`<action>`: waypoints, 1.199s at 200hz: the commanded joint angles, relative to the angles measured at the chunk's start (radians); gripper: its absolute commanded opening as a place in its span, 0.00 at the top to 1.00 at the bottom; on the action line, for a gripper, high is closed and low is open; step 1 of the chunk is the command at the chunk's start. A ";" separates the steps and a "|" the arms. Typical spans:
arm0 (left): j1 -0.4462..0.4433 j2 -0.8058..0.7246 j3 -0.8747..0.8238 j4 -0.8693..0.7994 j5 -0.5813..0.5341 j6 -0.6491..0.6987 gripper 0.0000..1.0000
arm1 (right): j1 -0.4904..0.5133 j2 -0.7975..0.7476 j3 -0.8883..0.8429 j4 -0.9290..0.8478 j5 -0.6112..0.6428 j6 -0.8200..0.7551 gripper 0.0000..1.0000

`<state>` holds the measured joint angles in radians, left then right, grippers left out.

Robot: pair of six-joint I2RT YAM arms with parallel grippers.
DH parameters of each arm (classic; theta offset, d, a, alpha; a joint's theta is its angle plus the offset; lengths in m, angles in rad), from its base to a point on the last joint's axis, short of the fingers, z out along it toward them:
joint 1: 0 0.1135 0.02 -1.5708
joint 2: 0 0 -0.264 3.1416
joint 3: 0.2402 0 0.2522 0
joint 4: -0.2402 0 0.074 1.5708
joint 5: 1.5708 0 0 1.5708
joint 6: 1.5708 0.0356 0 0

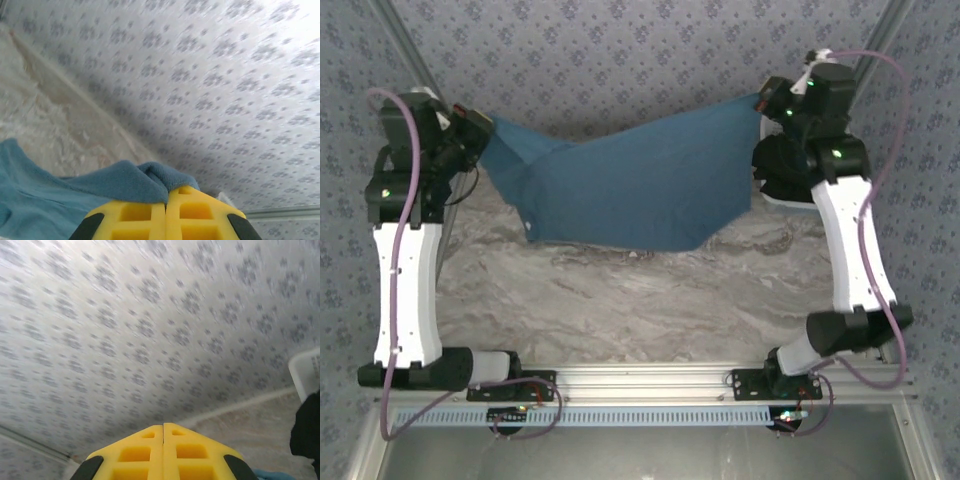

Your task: Fold and stack the t-shirts

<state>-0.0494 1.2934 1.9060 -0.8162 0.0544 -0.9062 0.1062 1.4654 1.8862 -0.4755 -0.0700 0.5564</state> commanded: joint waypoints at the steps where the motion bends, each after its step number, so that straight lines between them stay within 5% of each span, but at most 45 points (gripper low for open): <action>1: 0.006 -0.102 0.038 0.049 -0.045 0.060 1.00 | -0.025 -0.168 -0.051 0.073 -0.074 0.037 1.00; 48: 0.006 -0.252 0.107 0.107 -0.147 0.097 1.00 | -0.065 -0.426 -0.140 0.045 -0.125 0.100 1.00; 76: 0.006 -0.190 0.201 0.098 -0.173 0.090 1.00 | -0.071 -0.444 -0.138 0.030 -0.123 0.137 1.00; 140: 0.018 0.342 0.528 -0.058 0.043 0.040 1.00 | -0.068 -0.179 -0.180 0.143 -0.230 0.260 1.00; 192: 0.097 0.794 1.062 -0.141 0.223 0.045 1.00 | -0.059 0.089 -0.071 0.269 -0.294 0.316 1.00; 240: 0.154 0.733 1.116 0.162 0.298 -0.072 1.00 | -0.105 0.201 0.190 0.275 -0.292 0.311 1.00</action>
<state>0.0818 2.2108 2.9692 -0.9119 0.2878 -0.9234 0.0364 1.6855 1.9247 -0.2993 -0.3416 0.8501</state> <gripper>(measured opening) 0.061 0.060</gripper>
